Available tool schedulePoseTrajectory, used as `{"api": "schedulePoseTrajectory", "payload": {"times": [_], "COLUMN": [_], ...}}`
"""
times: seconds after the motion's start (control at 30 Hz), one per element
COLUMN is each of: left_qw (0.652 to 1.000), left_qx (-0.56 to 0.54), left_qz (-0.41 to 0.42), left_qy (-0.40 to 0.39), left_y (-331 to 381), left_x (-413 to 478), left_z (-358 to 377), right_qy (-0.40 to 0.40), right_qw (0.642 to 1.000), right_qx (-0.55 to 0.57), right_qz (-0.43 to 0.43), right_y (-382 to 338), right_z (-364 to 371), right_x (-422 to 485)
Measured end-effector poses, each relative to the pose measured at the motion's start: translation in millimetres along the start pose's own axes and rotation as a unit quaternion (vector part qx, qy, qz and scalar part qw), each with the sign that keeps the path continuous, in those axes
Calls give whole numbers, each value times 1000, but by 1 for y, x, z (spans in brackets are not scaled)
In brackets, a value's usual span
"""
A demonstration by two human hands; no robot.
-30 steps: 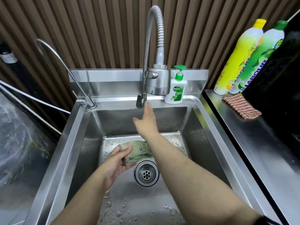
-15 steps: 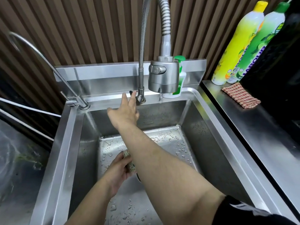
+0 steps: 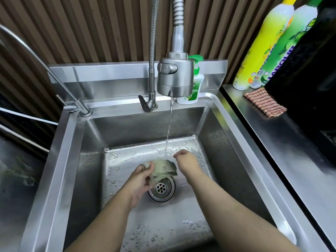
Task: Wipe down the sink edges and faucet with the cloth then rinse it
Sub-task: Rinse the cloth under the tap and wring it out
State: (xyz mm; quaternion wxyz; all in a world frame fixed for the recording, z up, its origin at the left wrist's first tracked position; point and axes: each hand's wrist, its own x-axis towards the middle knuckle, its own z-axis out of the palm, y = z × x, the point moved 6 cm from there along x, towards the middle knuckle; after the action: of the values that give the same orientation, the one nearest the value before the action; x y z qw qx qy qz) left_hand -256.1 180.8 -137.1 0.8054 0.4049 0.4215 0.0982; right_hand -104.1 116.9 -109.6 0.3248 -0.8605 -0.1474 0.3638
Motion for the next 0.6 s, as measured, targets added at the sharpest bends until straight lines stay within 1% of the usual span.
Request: {"api": "schedulePoseTrajectory", "payload": {"times": [0.03,0.07,0.17,0.27,0.4,0.47,0.53,0.6], "left_qw": [1000,1000,999,999,999,1000,999,999], "left_qx": [1,1,4,-6,-11,-5,5,16], "left_qz": [3,3,-7,-6,3,16,19,0], "left_qy": [-6,-14,-41,-51,-39,-10,26,50], "left_y": [2,4,7,10,12,13,13,9], "left_x": [2,5,9,8,8,9,9,11], "left_z": [4,8,14,11,3,0,-3,-5], "right_qy": [-32,-84,-224,-298,-328,-331,-327,-326], "right_qw": [999,994,964,931,913,908,911,916], "right_qx": [40,67,120,194,236,255,250,233], "right_qz": [11,23,76,87,53,40,23,13], "right_y": [8,12,21,27,20,16,15,17], "right_z": [-1,2,18,24,19,19,21,24], "right_x": [5,5,2,7,6,3,3,2]}}
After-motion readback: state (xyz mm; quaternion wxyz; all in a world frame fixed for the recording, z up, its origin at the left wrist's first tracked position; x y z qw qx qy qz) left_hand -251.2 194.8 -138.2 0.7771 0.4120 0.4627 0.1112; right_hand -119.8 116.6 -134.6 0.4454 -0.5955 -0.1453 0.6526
